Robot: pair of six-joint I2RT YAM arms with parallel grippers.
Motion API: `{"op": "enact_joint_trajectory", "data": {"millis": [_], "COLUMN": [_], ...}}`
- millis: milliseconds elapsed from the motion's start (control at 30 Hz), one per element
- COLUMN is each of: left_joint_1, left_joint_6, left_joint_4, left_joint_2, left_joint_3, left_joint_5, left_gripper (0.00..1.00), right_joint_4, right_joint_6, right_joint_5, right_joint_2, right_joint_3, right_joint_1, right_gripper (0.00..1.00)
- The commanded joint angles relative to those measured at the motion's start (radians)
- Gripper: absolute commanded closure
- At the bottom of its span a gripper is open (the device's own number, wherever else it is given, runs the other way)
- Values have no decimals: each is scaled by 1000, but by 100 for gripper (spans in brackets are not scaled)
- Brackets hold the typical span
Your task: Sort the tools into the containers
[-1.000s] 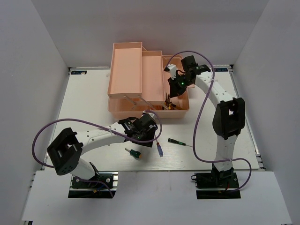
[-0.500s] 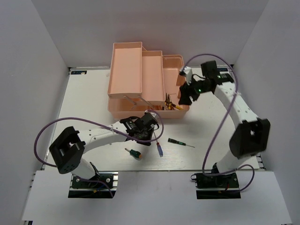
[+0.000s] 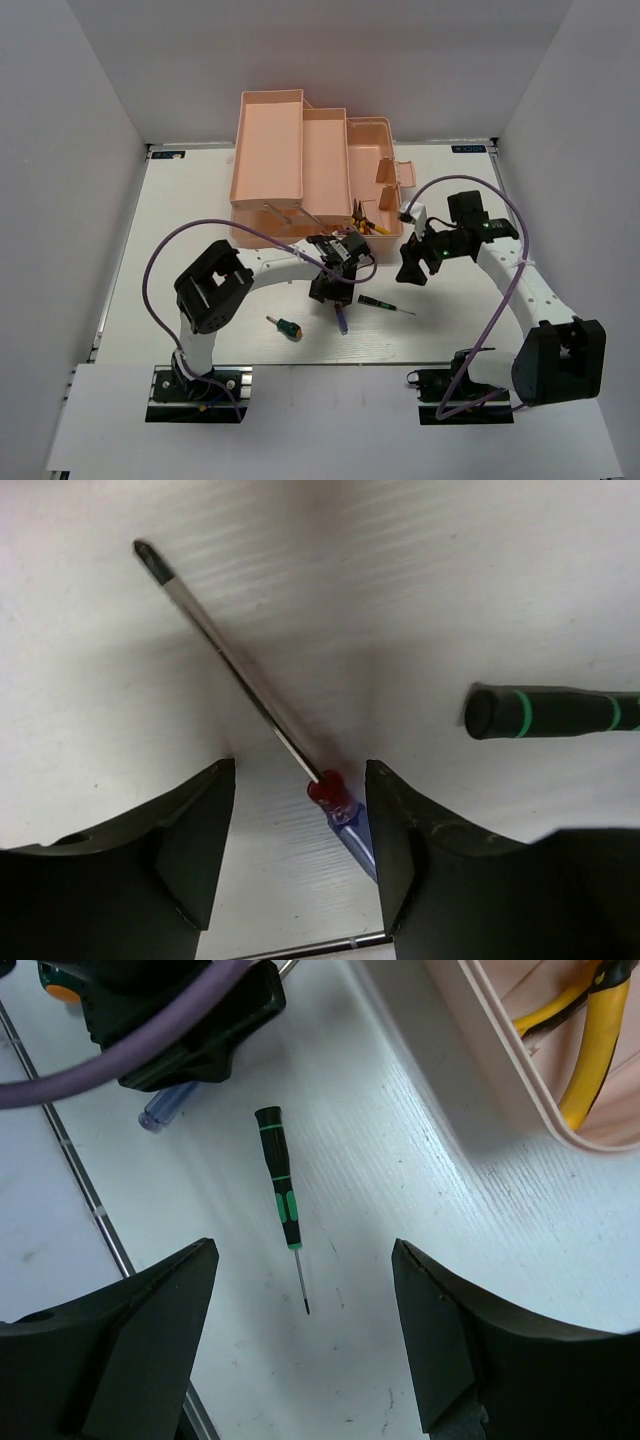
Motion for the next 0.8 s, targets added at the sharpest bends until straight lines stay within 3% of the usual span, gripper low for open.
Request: {"op": "enact_joint_trajectory", "data": {"millis": [0,133,267,367,500,567,767], "left_joint_1": [-5,-5,-5,-5,-14,-14,0], "left_joint_6": [-62,-86,-86,-86,-34,64,222], "left_joint_4": [-55,-33,-33,-33,-30,42,50], "left_joint_2": [-31,21,67,55,-28,-89,-335], "left_joint_3": [-31,-43,-43,-43,-43,-52,49], "left_joint_5": [-4,15,15,15,30,111,122], "left_gripper": [35,39,73,86,94,98,100], "right_joint_4": [55,58,55,39,-8,-69,-96], "right_joint_6": [8,16,10,-7,-67,-167,-358], "right_joint_5": [-26,-41,-44,-49,-57,-70,-77], "right_joint_2": [-40,-35,-32,-32,-28,-23,-42], "right_joint_3": [-15,-23,-24,-29,-38,-47,-138], "right_joint_1": [-16,-34,-46,-54,-65,-62,-56], "right_gripper": [24,24,24,24,24,19,15]}}
